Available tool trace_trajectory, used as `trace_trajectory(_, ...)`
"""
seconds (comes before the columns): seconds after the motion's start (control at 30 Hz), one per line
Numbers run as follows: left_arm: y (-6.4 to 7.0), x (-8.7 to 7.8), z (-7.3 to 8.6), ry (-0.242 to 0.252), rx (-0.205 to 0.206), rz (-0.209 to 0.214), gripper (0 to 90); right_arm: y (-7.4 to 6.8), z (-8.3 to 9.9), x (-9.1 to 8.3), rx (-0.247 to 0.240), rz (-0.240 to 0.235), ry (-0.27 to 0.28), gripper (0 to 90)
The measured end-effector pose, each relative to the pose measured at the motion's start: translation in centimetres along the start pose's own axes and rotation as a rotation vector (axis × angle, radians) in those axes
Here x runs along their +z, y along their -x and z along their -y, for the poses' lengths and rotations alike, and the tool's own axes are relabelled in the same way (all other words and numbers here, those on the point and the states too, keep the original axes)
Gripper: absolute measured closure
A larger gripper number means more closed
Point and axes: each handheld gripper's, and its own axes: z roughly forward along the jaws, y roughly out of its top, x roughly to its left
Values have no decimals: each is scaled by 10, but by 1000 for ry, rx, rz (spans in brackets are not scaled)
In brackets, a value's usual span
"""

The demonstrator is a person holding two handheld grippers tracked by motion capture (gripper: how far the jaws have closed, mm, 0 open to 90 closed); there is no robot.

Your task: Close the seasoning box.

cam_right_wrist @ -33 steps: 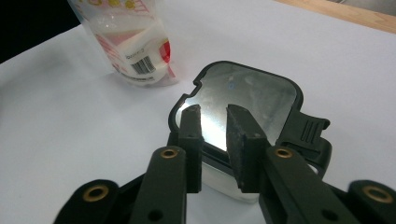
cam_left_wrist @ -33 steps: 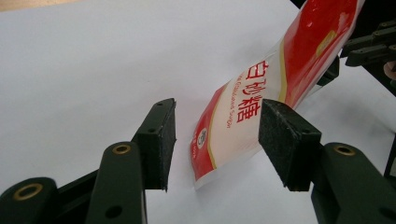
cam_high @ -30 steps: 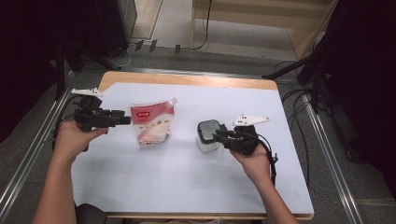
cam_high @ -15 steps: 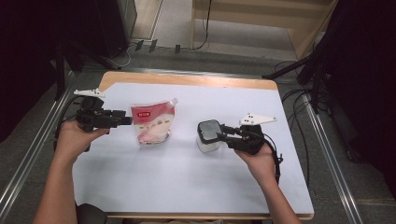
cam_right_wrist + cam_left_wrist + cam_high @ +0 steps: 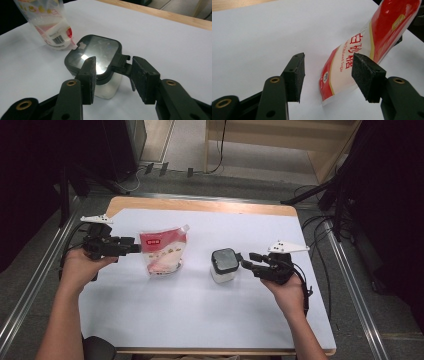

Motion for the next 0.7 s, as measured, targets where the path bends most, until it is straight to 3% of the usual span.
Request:
trace_trajectory(0.23, -5, -7, -1, 30, -8, 8, 446, 11, 5, -12, 32, 37, 8, 539)
trace_trajectory(0.4, -8, -5, -1, 25, -20, -12, 447, 21, 10, -22, 54, 72, 26, 530)
trace_trajectory(0.7, -11, 3, -1, 27, 0, -41, 446, 38, 20, -37, 67, 118, 45, 499)
